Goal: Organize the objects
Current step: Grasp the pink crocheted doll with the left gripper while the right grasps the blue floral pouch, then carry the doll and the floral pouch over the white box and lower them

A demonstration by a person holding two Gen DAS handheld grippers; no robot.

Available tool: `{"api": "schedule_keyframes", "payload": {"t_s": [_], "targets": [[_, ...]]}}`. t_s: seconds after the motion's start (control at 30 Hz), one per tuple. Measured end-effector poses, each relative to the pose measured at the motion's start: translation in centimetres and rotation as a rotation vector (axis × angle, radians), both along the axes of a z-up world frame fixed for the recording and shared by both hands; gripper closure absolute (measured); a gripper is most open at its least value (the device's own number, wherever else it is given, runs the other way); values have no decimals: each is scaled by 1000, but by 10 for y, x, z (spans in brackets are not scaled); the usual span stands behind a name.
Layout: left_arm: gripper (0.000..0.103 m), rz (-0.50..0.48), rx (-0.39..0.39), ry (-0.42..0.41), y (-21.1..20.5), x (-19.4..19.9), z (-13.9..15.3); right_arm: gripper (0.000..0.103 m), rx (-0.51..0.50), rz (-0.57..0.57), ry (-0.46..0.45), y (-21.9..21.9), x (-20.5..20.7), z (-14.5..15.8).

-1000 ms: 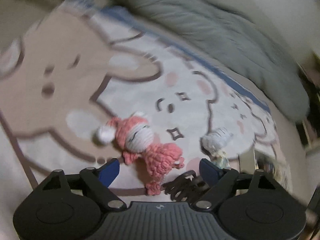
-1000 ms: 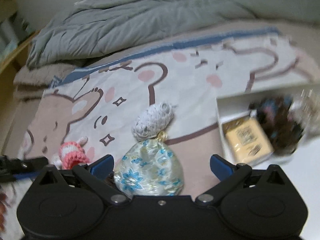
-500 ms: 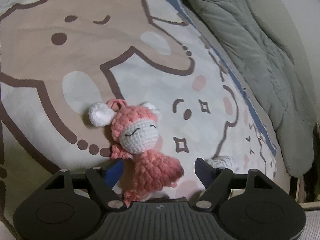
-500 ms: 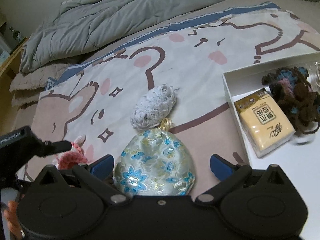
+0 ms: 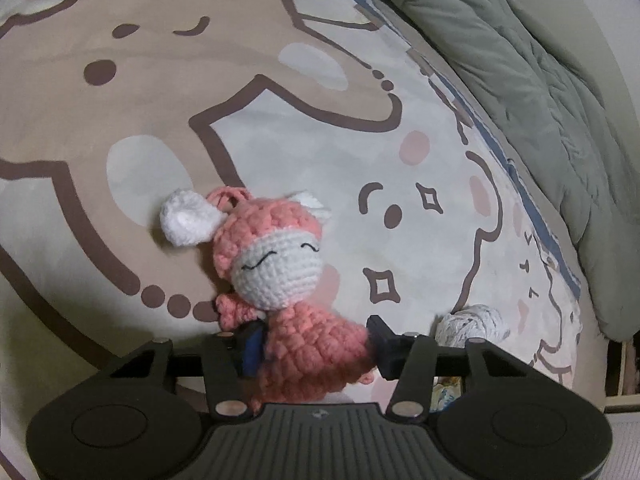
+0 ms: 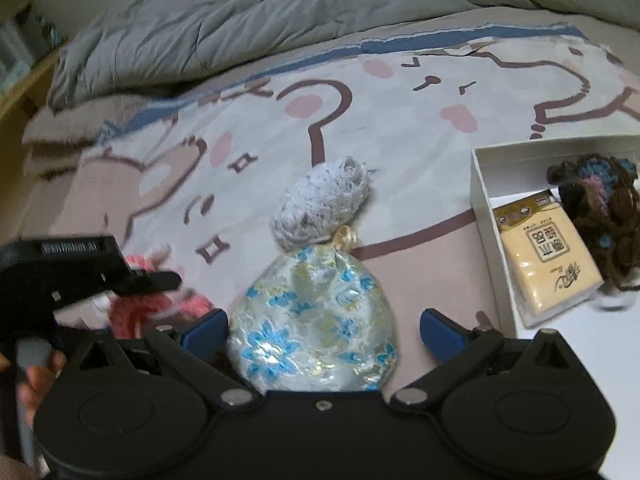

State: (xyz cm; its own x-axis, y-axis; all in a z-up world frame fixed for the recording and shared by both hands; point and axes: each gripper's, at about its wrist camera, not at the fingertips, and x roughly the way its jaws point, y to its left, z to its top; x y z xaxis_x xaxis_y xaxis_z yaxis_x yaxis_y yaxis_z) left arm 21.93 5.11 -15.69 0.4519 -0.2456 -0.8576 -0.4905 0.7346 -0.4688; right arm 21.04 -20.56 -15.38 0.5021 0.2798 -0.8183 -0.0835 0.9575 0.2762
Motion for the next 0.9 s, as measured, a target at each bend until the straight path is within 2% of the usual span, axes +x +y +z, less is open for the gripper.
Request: {"api": "schedule_keyframes", "payload": {"t_s": [0.03, 0.1, 0.17, 0.2, 0.27, 0.43, 0.63, 0.9], "targets": [[52, -7, 6, -1, 0, 0, 1, 2, -18, 7, 0, 0, 0, 0], [54, -14, 8, -3, -1, 0, 2, 15, -22, 30, -8, -2, -2, 1], [56, -21, 13, -9, -2, 1, 3, 23, -37, 39, -4, -4, -2, 3], [56, -28, 20, -14, -2, 1, 5, 31, -38, 47, -3, -5, -2, 3], [56, -44, 42, -31, -5, 1, 10, 35, -26, 69, -11, -7, -5, 6], [57, -100, 115, -104, -11, -5, 33, 38, -91, 106, -69, -1, -13, 19], [56, -185, 204, -187, -20, -17, 63, 39, -90, 86, -146, -7, -21, 44], [56, -284, 260, -268, -25, -47, 96, 39, -88, 59, -234, -16, -39, 80]]}}
